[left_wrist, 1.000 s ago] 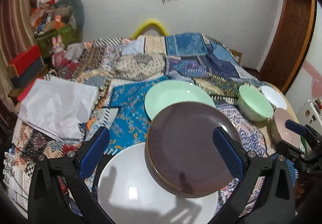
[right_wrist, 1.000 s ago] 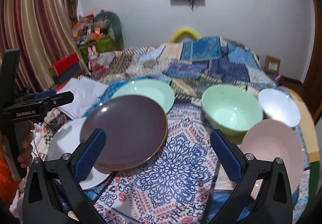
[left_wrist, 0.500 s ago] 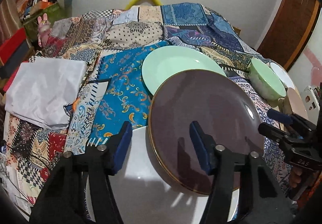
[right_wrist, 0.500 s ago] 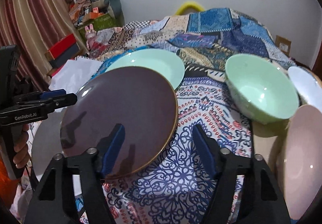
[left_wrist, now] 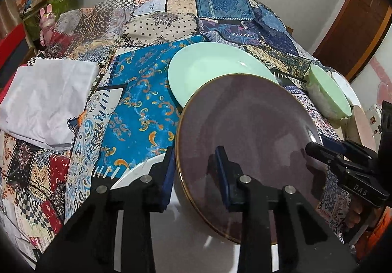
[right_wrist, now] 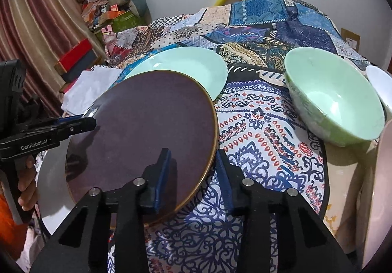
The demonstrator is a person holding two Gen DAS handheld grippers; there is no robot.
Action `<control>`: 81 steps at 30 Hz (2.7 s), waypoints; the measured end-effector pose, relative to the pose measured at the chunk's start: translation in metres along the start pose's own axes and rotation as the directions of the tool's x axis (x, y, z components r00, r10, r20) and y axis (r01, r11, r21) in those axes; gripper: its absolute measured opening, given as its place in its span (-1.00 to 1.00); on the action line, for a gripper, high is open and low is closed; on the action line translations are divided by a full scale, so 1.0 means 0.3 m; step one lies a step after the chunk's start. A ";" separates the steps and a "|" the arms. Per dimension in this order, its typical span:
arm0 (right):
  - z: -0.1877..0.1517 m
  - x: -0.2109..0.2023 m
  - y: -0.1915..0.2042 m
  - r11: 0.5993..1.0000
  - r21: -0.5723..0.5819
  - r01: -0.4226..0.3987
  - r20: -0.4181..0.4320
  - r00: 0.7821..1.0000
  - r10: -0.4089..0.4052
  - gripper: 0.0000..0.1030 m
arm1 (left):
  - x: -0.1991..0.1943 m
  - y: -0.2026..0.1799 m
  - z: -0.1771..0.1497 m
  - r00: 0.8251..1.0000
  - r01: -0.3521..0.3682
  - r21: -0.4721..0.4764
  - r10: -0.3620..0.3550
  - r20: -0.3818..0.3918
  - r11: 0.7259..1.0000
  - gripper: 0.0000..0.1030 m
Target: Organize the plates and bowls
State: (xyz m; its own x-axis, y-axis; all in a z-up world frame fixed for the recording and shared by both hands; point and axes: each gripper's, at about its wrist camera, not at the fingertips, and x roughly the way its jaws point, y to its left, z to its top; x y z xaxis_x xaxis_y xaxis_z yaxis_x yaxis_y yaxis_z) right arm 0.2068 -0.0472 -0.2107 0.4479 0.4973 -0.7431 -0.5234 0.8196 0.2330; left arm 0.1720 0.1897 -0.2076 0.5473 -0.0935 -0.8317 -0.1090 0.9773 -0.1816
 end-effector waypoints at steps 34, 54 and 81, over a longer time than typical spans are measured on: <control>-0.031 -0.093 -0.033 0.999 0.044 -0.010 0.029 1.000 0.009 -0.47 | -0.112 -0.111 -0.036 0.999 -0.026 0.026 0.025 0.034 0.999 -0.40; -0.120 -0.307 -0.119 0.994 0.107 0.036 0.107 0.993 -0.047 -0.47 | -0.202 -0.344 -0.086 0.999 0.015 0.120 -0.020 0.041 0.993 -0.40; -0.276 -0.300 -0.255 0.971 0.227 0.071 0.030 0.996 -0.080 -0.47 | -0.013 -0.487 -0.163 0.992 0.044 0.168 -0.023 -0.122 0.985 -0.39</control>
State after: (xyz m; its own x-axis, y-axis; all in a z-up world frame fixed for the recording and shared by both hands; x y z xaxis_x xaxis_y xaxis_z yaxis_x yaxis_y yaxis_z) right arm 0.1463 -0.1783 -0.2135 0.5100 0.4386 -0.7400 -0.3119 0.8960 0.3161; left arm 0.1454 0.0381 -0.2034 0.4440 -0.1389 -0.8852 0.0557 0.9903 -0.1274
